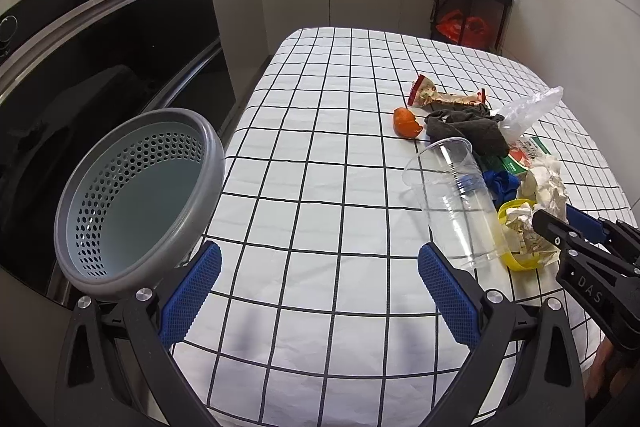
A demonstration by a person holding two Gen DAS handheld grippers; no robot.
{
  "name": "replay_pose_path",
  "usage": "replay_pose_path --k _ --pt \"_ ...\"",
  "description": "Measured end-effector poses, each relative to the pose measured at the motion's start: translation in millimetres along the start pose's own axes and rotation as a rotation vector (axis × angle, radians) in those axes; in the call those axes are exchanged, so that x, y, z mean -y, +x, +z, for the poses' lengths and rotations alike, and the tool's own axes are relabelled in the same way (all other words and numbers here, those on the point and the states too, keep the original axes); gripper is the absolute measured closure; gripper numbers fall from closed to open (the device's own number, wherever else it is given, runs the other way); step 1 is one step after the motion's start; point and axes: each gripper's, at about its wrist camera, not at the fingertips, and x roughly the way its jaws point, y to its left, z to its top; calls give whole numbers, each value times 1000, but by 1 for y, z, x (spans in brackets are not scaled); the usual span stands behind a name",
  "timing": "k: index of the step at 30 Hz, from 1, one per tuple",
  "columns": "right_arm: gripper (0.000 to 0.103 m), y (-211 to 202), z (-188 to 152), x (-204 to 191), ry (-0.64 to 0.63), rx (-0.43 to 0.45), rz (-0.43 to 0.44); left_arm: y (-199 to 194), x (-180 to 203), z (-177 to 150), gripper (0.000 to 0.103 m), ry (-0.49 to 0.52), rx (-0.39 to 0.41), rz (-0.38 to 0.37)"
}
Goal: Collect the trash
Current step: 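Grasp the clear plastic cup with the left gripper while the right gripper holds the paper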
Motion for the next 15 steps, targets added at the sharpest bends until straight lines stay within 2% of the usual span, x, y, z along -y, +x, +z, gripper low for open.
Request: replay_pose_path --k 6,15 --pt "66 -24 4 18 68 54 13 3 19 3 6 12 -5 -37" --pt "66 -56 16 53 195 129 28 24 54 16 6 18 -53 -115"
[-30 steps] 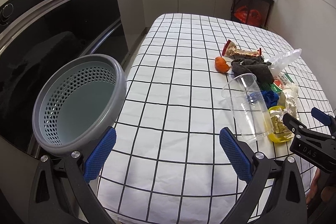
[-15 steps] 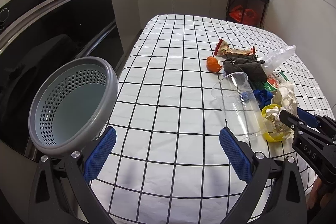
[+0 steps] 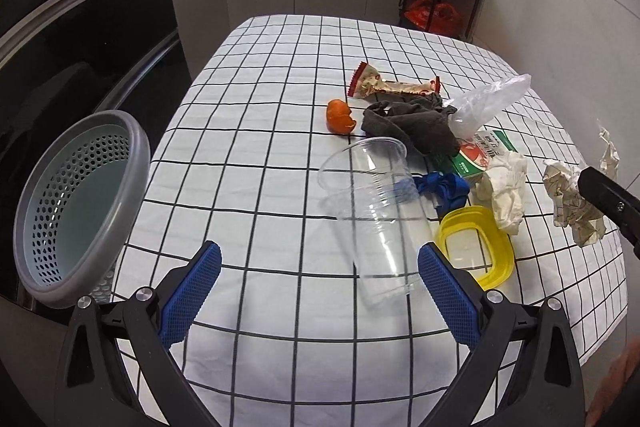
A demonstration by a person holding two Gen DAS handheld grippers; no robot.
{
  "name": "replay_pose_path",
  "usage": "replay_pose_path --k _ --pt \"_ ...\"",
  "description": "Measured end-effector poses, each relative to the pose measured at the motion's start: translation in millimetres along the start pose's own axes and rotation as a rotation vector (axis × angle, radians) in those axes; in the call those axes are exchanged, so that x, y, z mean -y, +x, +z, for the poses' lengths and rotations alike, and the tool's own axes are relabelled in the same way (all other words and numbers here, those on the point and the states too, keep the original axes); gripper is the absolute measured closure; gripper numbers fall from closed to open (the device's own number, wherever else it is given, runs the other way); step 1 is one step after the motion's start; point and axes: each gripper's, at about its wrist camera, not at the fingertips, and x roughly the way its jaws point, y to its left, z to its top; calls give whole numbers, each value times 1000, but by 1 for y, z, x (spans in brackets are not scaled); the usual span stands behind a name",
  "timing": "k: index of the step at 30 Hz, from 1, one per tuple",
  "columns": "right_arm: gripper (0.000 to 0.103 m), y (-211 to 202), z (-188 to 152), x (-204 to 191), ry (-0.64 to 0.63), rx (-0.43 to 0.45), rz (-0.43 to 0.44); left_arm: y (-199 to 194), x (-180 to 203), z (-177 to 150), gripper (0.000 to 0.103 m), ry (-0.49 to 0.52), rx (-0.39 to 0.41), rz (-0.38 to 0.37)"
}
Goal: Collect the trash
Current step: 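Grasp the clear plastic cup with the left gripper while the right gripper holds the paper, then carry the cup and the paper over the gray basket with both grippers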
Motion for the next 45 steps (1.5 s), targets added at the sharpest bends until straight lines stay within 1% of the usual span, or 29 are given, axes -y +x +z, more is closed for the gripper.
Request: replay_pose_path --k 2,9,13,17,18,20,21,22,24,26,30,33,35,38,43,45 --pt "66 0 2 4 15 -3 7 4 5 3 6 4 -8 -17" --pt "66 0 3 8 36 -12 17 28 18 10 6 11 -45 -19" --pt "66 0 3 9 40 -9 18 46 23 13 6 11 -74 -6" --pt "66 3 2 10 42 -20 20 53 26 12 7 18 -85 -4" --pt "66 4 1 10 41 -22 20 53 26 12 9 16 -82 -8" --pt "66 5 1 11 39 -25 20 52 27 12 22 18 -81 -23" --pt "66 6 1 11 39 -27 21 53 28 12 32 23 -87 -29" --pt "66 6 1 11 39 -30 23 53 28 12 39 26 -93 -34" --pt "66 8 1 11 40 -36 28 54 29 11 45 30 -100 -42" --pt "66 9 1 9 37 -39 35 51 28 10 46 30 -91 -45" --pt "66 8 1 4 25 -33 44 32 19 11 47 23 -39 -37" --pt "66 8 -1 -3 14 -35 55 8 6 14 47 16 24 -21" --pt "66 8 -1 -11 3 -35 67 -8 -4 15 47 15 75 5" --pt "66 8 -2 -26 -17 -34 91 -33 -20 17 47 17 154 68" --pt "66 9 -4 -64 -73 -29 141 -64 -59 18 47 -5 229 132" --pt "66 10 -3 -82 -85 -36 177 -74 -77 18 47 -26 240 155"
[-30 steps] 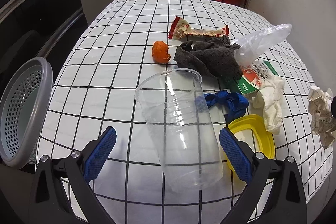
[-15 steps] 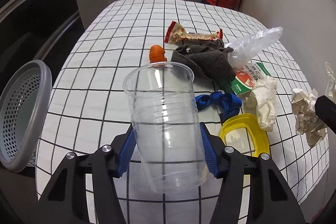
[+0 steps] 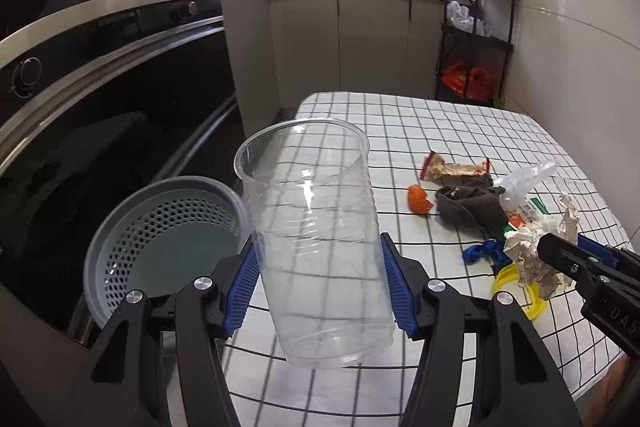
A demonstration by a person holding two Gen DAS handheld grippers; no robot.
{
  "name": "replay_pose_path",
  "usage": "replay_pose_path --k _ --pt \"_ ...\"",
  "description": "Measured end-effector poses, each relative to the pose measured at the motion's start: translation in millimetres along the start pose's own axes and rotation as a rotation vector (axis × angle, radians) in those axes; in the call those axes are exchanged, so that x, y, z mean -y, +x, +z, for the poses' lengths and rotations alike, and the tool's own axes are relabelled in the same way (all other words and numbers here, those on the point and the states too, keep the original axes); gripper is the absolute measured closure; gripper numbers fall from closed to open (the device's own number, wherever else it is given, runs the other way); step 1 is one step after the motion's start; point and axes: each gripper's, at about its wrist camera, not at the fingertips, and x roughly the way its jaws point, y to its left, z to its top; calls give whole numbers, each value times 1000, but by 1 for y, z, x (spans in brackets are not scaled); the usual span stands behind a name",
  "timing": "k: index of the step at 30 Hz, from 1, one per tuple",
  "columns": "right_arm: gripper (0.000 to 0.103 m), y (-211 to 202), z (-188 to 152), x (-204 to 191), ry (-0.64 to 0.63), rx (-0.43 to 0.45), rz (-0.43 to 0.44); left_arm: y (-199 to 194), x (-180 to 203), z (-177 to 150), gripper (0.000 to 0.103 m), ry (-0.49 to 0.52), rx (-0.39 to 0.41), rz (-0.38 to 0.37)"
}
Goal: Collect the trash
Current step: 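Carry the cup and the paper over the gray basket with both grippers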
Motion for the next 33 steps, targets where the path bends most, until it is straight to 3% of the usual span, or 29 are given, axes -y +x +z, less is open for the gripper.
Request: replay_pose_path --k 8,14,23,33 --pt "66 5 14 -80 -134 32 68 -25 -67 14 47 -64 46 59" --pt "65 24 36 -124 -164 23 130 -24 -111 21 47 -77 53 138" --pt "65 81 50 -186 -243 -20 197 14 -160 13 47 -154 -28 181" --pt "65 138 37 -212 -278 -117 275 57 -192 -5 46 -192 -126 253"
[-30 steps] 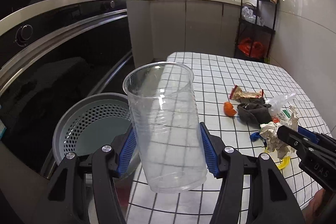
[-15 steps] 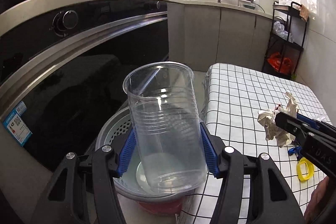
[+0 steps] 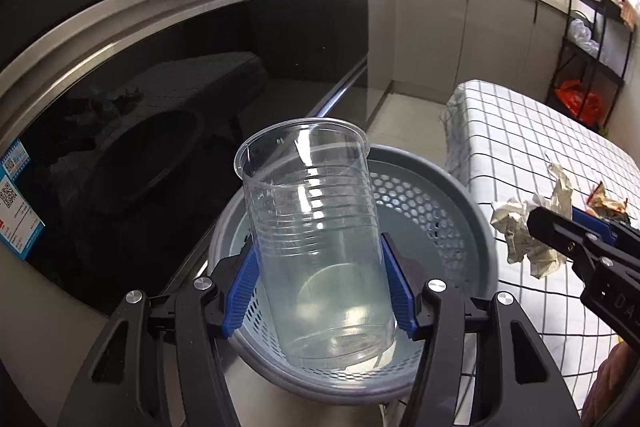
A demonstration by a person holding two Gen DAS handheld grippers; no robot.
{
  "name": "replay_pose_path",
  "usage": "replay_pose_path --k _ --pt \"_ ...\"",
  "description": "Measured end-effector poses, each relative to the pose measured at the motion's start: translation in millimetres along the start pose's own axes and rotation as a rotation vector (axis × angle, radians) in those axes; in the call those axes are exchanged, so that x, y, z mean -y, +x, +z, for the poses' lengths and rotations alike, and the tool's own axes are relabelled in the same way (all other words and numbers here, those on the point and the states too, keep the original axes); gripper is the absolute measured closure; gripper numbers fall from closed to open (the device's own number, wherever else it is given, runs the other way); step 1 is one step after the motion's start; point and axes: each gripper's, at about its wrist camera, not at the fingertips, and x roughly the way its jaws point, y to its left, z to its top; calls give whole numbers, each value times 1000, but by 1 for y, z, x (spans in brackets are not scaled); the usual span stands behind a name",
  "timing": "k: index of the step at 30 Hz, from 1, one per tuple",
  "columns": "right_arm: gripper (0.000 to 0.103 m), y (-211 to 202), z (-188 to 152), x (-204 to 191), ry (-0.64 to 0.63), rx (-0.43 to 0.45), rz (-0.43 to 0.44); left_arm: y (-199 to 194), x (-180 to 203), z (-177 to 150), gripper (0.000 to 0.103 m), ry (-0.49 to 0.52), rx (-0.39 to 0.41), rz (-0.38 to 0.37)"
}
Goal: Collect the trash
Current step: 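Carry the cup and the paper over the gray basket with both grippers, then open the right gripper to drop the paper while the left gripper releases the cup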
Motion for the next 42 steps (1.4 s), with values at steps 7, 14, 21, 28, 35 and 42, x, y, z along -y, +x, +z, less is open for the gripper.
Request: replay_pose_path --k 7,14,21,28,35,42 --pt "65 24 1 -7 -16 -42 30 22 -12 -5 45 -22 -55 -11" --pt "65 41 1 -9 -30 -78 50 34 -15 -7 43 -23 -107 -19" --pt "60 50 5 -9 -30 -93 69 40 -17 -7 41 -23 -123 -11" --pt "36 45 7 -13 -29 -47 59 35 -21 -8 23 -30 -100 -6" --pt "36 48 7 -12 -21 -48 56 35 -23 -7 22 -30 -102 -7" --pt "36 39 3 -10 -18 -40 52 31 -22 -7 22 -29 -90 -7"
